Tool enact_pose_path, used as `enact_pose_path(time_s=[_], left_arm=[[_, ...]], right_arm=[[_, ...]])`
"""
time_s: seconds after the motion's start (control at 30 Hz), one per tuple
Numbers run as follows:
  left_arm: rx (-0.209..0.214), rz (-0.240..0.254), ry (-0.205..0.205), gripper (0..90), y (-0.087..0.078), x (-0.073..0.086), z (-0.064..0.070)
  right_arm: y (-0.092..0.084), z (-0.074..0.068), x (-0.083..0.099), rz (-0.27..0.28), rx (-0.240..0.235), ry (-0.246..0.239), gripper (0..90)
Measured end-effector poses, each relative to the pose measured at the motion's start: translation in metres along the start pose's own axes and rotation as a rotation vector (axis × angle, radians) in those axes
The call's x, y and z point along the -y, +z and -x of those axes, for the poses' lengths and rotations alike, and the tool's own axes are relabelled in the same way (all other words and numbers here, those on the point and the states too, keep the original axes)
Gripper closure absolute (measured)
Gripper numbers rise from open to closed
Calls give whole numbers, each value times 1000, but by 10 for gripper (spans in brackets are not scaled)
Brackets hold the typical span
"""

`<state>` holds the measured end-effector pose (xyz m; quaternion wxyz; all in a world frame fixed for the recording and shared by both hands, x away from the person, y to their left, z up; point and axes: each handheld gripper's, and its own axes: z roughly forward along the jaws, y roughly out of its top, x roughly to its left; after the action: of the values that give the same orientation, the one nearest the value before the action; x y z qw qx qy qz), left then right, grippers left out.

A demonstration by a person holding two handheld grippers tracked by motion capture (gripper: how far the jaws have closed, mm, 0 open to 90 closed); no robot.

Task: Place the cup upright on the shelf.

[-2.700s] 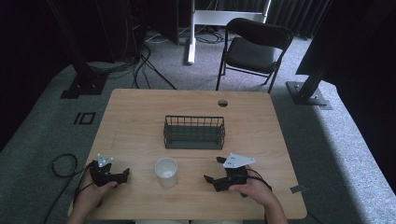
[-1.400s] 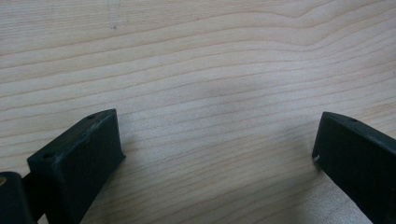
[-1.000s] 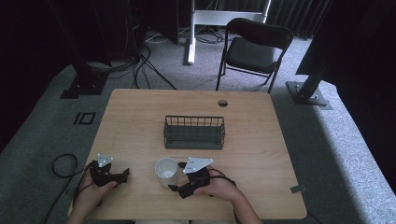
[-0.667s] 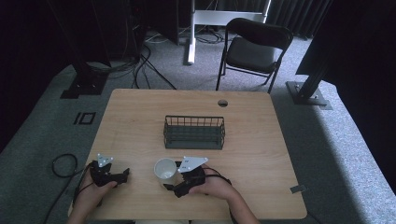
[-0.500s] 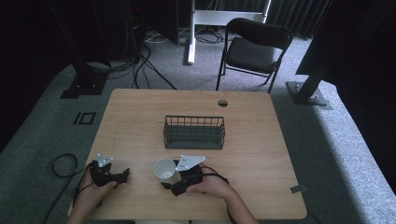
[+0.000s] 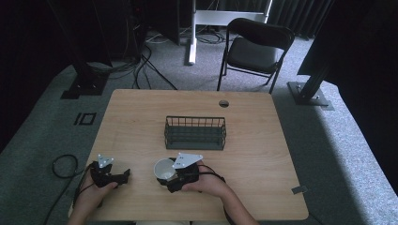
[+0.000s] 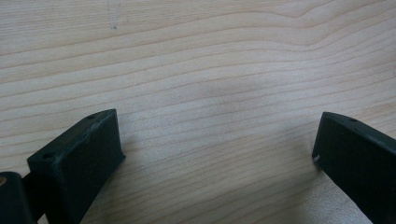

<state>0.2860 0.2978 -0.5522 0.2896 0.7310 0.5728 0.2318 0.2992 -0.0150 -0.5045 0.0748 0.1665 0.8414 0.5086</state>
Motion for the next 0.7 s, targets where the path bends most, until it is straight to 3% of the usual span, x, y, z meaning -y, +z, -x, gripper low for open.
enact_pose_path(time_s=[0.17,0.37,0.7], left_arm=[[0,0,0,17,0,0,0],[0,0,0,17,0,0,0],[0,0,0,17,0,0,0]], right_arm=[[-1,2,-1,3,13,18,190],[-5,2,-7,7,16,-1,192],[-12,0,-20,18,-2,2,192]])
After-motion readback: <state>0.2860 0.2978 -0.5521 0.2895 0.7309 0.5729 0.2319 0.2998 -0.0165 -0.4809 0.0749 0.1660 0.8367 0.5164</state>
